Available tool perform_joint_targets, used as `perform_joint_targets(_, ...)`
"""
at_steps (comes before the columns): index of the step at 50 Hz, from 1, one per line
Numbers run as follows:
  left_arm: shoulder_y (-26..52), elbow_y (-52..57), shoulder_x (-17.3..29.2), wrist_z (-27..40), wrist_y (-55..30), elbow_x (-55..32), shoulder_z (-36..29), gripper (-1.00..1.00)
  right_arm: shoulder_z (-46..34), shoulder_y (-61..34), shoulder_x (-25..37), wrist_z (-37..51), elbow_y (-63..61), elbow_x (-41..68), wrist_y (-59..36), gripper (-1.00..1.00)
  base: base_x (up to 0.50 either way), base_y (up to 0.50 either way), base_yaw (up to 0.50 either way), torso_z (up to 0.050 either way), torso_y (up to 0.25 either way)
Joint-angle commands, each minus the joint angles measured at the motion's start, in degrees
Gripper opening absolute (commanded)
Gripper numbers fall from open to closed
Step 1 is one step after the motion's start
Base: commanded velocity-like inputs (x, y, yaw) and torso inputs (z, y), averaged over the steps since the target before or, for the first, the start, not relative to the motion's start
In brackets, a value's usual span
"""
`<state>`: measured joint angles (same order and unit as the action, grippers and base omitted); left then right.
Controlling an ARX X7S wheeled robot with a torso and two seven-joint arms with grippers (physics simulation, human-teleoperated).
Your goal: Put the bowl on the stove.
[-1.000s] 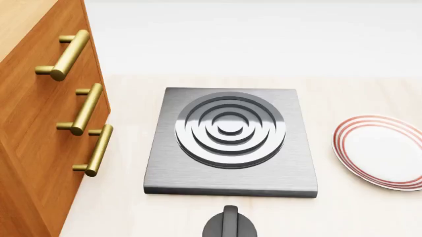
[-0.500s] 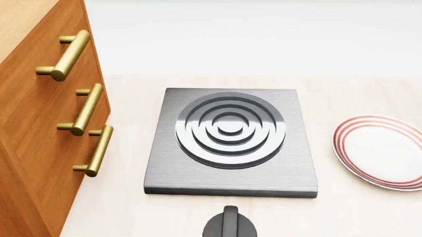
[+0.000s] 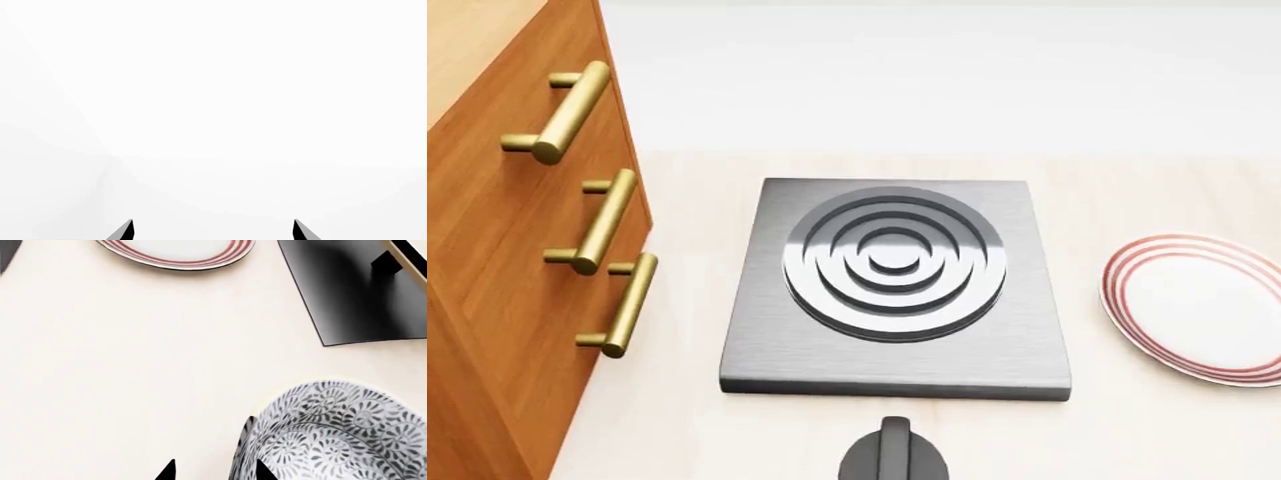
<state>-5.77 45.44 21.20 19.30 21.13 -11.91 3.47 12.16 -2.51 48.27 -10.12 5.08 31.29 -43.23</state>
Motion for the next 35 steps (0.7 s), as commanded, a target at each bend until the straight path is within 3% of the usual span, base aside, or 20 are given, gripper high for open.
perform_joint_targets(1, -0.2, -0.2, 0.1, 0.2, 0.4, 0.0, 0.0, 1.00, -0.1, 2.0, -0.9, -6.3, 3.9, -9.4, 2.4, -1.00, 0.00, 0.00, 0.00, -0.010, 0.000)
perform_joint_targets(16, -0.3, -0.3, 0.2, 0.4, 0.7, 0.0, -0.1, 1.00, -0.6, -1.1, 1.0, -6.8, -1.9, -8.4, 0.4, -1.00, 0.00, 0.00, 0.00, -0.001, 0.000)
perform_joint_targets(35, -0.2, -0.6, 0.5, 0.9, 0.8, -0.1, 0.1, 1.00, -12.1, -17.4, 3.7, -9.4, -7.5, -10.0, -5.3, -1.00, 0.00, 0.00, 0.00, 0.000, 0.000)
